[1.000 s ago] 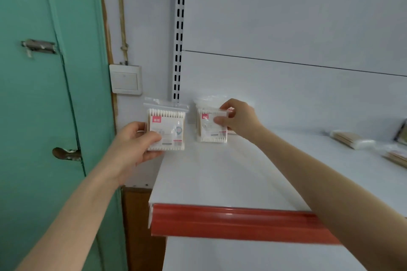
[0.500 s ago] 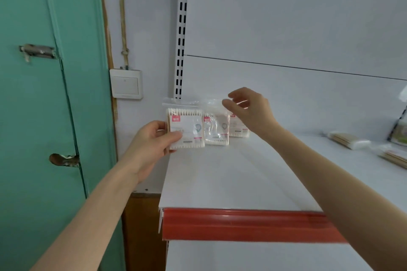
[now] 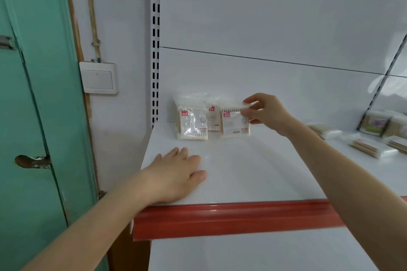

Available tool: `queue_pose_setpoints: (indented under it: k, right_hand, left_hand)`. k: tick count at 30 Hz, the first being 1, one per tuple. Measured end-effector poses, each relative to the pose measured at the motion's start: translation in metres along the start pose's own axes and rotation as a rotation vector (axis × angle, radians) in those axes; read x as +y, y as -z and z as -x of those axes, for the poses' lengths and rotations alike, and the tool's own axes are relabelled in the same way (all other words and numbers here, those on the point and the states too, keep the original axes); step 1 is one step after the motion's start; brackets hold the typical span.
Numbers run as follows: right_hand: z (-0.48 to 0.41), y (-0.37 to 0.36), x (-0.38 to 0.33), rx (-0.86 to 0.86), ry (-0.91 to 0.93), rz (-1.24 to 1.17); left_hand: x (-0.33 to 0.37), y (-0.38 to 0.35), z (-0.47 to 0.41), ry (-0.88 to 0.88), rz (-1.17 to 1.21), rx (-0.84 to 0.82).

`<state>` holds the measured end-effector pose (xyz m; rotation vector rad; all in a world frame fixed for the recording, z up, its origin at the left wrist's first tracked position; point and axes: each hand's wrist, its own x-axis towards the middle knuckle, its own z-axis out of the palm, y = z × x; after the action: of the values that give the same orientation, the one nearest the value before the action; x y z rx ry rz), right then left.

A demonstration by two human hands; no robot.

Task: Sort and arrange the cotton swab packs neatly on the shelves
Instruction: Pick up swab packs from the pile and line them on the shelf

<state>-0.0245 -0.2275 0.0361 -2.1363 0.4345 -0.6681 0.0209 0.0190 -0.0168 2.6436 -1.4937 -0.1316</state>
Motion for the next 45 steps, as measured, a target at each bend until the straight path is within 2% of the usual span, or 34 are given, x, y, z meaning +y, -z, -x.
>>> queue_pose_setpoints:
  k: [2,8,15,18,21,23,27,30,33,36,38,41,43,45]
  right_hand:
    - [-0.009,-0.01,0.008,-0.023,-0.024,0.017]
    - [-0.03,-0.034,0.011,-0.001,-0.011,0.092]
    - [-0.025,-0.028,0.014,0.014,-0.031,0.082]
    - [-0.016,-0.009,0.016,0.103,0.0,0.108]
    - [-0.003,0.014,0.027,0.141,0.024,0.252]
    - [0.005,0.031,0.038,0.168,0.015,0.311]
    - [0.021,0.084,0.066,0.247,-0.023,0.345]
    - [0.027,0.137,0.097,0.272,-0.083,0.439]
    - [0.027,0.189,0.131,0.213,-0.192,0.62]
    - [0.024,0.225,0.161,0.048,-0.364,0.813]
    - [0.026,0.236,0.174,-0.019,-0.41,0.852]
    - [0.032,0.245,0.176,0.04,-0.34,0.663]
    - [0.041,0.242,0.162,0.054,-0.272,0.349]
    - [0.05,0.235,0.14,-0.022,-0.198,0.074]
  left_hand:
    - [0.002,-0.004,0.001,0.025,-0.018,-0.028]
    - [0.0,-0.008,0.004,0.023,0.016,0.03]
    - [0.001,-0.006,0.006,0.005,0.06,0.066]
    - [0.0,-0.003,0.003,0.023,0.045,0.08]
    - [0.014,0.002,-0.004,0.02,-0.021,0.216]
    - [0.037,0.003,-0.012,-0.044,0.001,0.317]
    - [0.103,-0.001,-0.035,-0.202,0.038,0.373]
    - [0.147,-0.008,-0.057,-0.255,0.032,0.394]
    - [0.183,-0.011,-0.077,-0.28,0.042,0.412]
    - [0.208,-0.013,-0.097,-0.259,0.055,0.424]
    - [0.22,-0.014,-0.107,-0.223,0.085,0.412]
    - [0.238,-0.017,-0.122,-0.158,0.205,0.395]
    - [0.246,-0.017,-0.131,-0.103,0.33,0.427]
    - [0.256,-0.013,-0.138,-0.033,0.524,0.462]
